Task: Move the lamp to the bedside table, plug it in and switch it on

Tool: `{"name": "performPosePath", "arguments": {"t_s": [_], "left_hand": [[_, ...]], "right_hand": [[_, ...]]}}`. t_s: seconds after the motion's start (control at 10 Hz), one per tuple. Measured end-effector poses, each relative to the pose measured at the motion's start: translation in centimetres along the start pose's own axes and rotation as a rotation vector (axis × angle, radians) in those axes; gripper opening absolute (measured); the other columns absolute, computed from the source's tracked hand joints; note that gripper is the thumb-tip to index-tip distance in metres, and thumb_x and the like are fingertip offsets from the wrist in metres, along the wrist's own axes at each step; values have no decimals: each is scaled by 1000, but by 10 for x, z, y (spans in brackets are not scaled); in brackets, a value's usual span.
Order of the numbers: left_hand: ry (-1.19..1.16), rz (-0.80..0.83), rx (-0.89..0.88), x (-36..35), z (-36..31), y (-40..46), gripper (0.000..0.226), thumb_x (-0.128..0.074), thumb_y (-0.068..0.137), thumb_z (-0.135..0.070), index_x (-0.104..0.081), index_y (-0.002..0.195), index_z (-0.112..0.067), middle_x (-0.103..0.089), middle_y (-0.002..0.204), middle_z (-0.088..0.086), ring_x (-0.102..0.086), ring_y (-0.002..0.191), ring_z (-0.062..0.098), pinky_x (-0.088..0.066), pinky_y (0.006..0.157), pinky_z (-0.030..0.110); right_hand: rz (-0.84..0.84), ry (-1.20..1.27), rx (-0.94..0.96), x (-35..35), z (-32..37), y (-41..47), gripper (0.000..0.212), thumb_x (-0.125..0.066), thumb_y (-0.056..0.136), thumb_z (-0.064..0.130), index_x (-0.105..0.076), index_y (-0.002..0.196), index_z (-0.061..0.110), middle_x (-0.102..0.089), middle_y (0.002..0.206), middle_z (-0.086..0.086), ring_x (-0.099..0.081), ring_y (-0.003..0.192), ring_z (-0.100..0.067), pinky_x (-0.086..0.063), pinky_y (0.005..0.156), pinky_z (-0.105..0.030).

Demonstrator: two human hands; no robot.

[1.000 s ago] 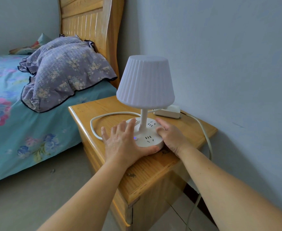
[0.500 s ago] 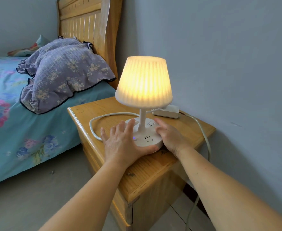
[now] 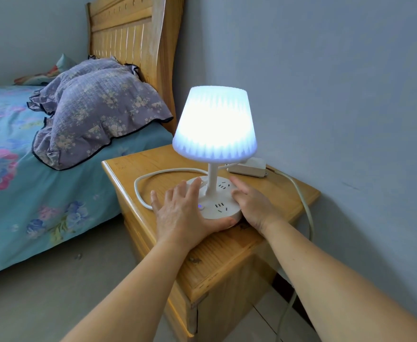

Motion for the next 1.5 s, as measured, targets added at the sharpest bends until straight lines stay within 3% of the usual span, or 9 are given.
{"name": "performPosePath", "arguments": {"t_s": [0.8, 0.9, 1.0, 1.2, 1.3, 1.4, 1.5], "left_hand": [[4, -13, -15, 0, -1, -1, 118, -33, 39, -96, -26, 138, -33, -38, 142, -2, -29, 132, 24, 3, 112, 57], [-30, -33, -11, 4, -1, 0, 121, -35, 38, -95, -21, 140, -31, -29, 149, 0, -21, 137, 24, 6, 112, 56], [-47, -58, -12, 8, 0, 0, 124, -36, 39, -93, -16, 143, -29, -22, 153, 1, -17, 140, 24, 8, 112, 55], [-109, -175, 12, 26, 2, -6, 120, -8, 53, -94, -15, 146, -19, -27, 152, 9, -20, 140, 26, 4, 115, 55], [-178, -218, -2, 34, 1, -9, 113, 7, 62, -87, -20, 146, -16, -34, 148, 14, -24, 138, 28, 0, 115, 54], [-266, -281, 8, 40, 4, -12, 102, -6, 71, -81, -28, 143, -12, -44, 138, 18, -33, 132, 31, -6, 114, 56], [-416, -358, 59, 48, 12, -21, 89, -23, 75, -68, -36, 139, -9, -50, 128, 20, -37, 126, 35, -15, 110, 60]], "right_hand": [[-42, 42, 23, 3, 2, -2, 55, -31, 85, 41, -36, 140, 35, -42, 146, 4, -37, 133, -20, -29, 110, -43], [-160, 119, 94, 15, 10, -11, 45, -36, 93, 33, -44, 137, 25, -47, 142, 2, -41, 127, -13, -31, 102, -29], [-355, 166, 129, 33, 16, -22, 37, -38, 94, 22, -53, 128, 15, -56, 131, -5, -46, 114, -11, -32, 88, -23], [-399, 209, 52, 38, 14, -43, 33, -37, 96, 24, -58, 113, 6, -59, 119, -14, -51, 110, -23, -37, 78, -25], [-376, 189, 61, 42, 12, -59, 33, -37, 96, 29, -59, 115, 14, -59, 120, -6, -51, 110, -16, -38, 88, -28], [-413, 138, 102, 59, 17, -75, 30, -39, 96, 25, -58, 119, 20, -58, 114, 5, -50, 107, -8, -35, 86, -17], [-571, 230, 178, 91, 31, -102, 22, -46, 93, 13, -62, 107, 21, -63, 97, 11, -55, 89, 5, -40, 78, -5]]}}
Point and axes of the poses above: each hand's wrist, its own y-axis towards the middle knuckle, its own x-axis out of the back of the hand, z = x × y, the point moved 9 cm from there along y, towards the middle knuckle
